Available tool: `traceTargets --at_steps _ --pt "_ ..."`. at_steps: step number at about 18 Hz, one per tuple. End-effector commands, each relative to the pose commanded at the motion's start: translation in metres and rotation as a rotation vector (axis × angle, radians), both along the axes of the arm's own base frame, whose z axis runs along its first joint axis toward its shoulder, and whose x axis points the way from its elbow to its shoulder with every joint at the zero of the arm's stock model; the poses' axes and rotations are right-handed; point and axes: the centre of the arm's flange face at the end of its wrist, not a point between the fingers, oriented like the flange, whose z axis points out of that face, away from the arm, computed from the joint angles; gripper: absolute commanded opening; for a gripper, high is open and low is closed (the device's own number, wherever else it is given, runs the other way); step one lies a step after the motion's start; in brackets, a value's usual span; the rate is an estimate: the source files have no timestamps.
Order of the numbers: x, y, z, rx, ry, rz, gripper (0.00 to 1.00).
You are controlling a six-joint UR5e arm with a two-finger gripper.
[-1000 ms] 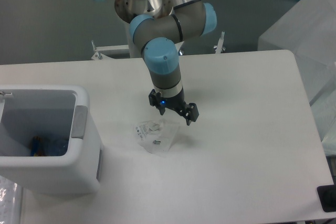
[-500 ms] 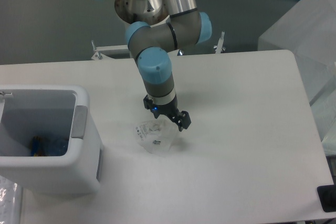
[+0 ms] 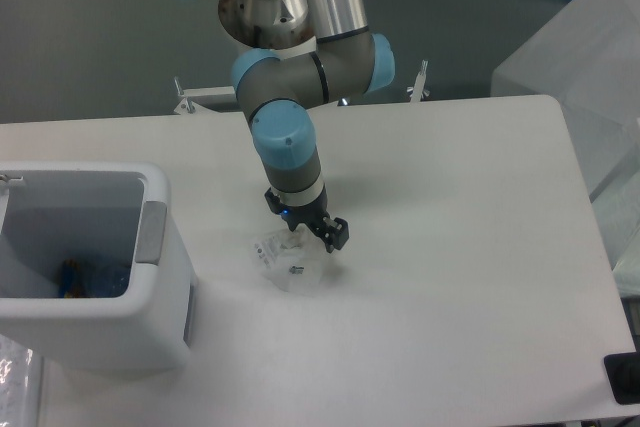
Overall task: Place the trash in the trash can
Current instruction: 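Lower the gripper onto the wrapper and pinch it, then lift the wrapper and carry it toward the trash bin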
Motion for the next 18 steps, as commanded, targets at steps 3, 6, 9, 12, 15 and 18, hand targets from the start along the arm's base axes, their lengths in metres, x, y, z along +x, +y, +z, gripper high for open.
traceTargets --at_steps 3,6,9,12,15,18 --pt "0.0 0.0 0.0 0.0 -0.004 0.003 0.06" --pt "-0.001 0.001 0.004 0.017 -0.004 0.028 0.03" --pt "-0.008 0.001 0.016 0.041 0.01 0.067 0.03" --pt "-0.021 -0.002 0.046 0.123 0.017 0.134 0.03" --pt "-0.043 -0.006 0.104 0.287 0.004 0.231 0.03" --pt "-0.053 -0.009 0.144 0.38 0.02 0.312 0.03"
